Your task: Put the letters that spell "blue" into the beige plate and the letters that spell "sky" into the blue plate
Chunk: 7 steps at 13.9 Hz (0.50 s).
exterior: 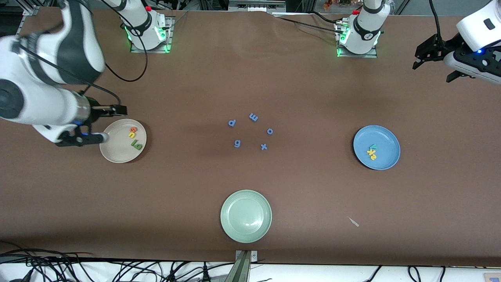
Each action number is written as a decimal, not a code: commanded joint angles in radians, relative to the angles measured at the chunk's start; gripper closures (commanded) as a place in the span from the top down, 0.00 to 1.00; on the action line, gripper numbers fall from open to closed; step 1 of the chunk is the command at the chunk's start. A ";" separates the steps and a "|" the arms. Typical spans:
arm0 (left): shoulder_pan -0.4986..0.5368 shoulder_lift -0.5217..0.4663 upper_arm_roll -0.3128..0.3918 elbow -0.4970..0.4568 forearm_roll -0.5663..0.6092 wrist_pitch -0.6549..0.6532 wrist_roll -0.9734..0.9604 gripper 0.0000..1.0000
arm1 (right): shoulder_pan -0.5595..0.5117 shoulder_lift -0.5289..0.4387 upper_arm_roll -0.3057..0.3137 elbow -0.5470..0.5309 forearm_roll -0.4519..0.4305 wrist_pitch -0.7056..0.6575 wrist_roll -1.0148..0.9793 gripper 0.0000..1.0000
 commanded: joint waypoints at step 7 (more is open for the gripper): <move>0.006 0.086 0.001 0.100 -0.003 -0.022 -0.293 1.00 | -0.256 -0.260 0.199 -0.041 -0.092 -0.102 0.023 1.00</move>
